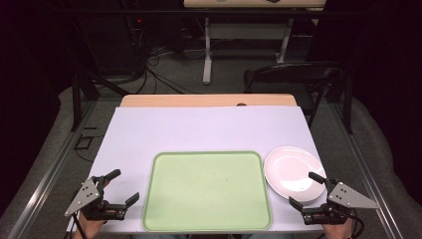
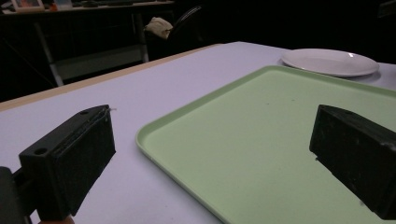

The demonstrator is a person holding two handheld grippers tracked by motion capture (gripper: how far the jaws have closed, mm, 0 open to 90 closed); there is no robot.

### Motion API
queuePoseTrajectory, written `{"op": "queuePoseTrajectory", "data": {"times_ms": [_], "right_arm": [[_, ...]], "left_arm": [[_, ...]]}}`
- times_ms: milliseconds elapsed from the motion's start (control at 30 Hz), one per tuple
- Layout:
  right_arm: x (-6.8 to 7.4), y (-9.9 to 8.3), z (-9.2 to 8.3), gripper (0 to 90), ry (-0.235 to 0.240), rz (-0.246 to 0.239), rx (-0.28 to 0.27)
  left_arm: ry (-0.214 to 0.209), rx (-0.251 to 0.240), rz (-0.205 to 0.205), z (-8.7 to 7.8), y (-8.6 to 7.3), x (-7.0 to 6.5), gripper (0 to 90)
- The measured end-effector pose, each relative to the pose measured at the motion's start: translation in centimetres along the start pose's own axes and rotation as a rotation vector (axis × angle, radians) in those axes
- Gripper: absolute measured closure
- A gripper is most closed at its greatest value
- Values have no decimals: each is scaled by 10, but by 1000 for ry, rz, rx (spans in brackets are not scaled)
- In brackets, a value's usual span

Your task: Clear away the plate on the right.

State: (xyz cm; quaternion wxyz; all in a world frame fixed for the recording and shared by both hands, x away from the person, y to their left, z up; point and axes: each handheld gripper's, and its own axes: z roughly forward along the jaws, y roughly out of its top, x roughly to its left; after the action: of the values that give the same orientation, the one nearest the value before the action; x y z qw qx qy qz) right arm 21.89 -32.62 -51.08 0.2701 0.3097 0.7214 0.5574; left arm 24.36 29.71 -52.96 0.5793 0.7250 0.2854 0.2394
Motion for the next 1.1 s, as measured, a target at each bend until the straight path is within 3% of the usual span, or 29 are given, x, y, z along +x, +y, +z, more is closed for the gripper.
{"op": "queuePoseTrajectory", "data": {"times_ms": [467, 567, 867, 1100], "right_arm": [[1, 1, -1, 0, -15, 11, 16], [2, 1, 0, 0, -39, 5, 24], [1, 1, 2, 0, -53, 36, 47], [-1, 1, 2, 0, -90, 75, 66]], "left_arm": [[1, 11, 4, 2, 0, 0, 0], [4, 10, 6, 2, 0, -1, 1], [8, 17, 8, 3, -1, 0, 0], [14, 15, 9, 3, -1, 0, 0]]}}
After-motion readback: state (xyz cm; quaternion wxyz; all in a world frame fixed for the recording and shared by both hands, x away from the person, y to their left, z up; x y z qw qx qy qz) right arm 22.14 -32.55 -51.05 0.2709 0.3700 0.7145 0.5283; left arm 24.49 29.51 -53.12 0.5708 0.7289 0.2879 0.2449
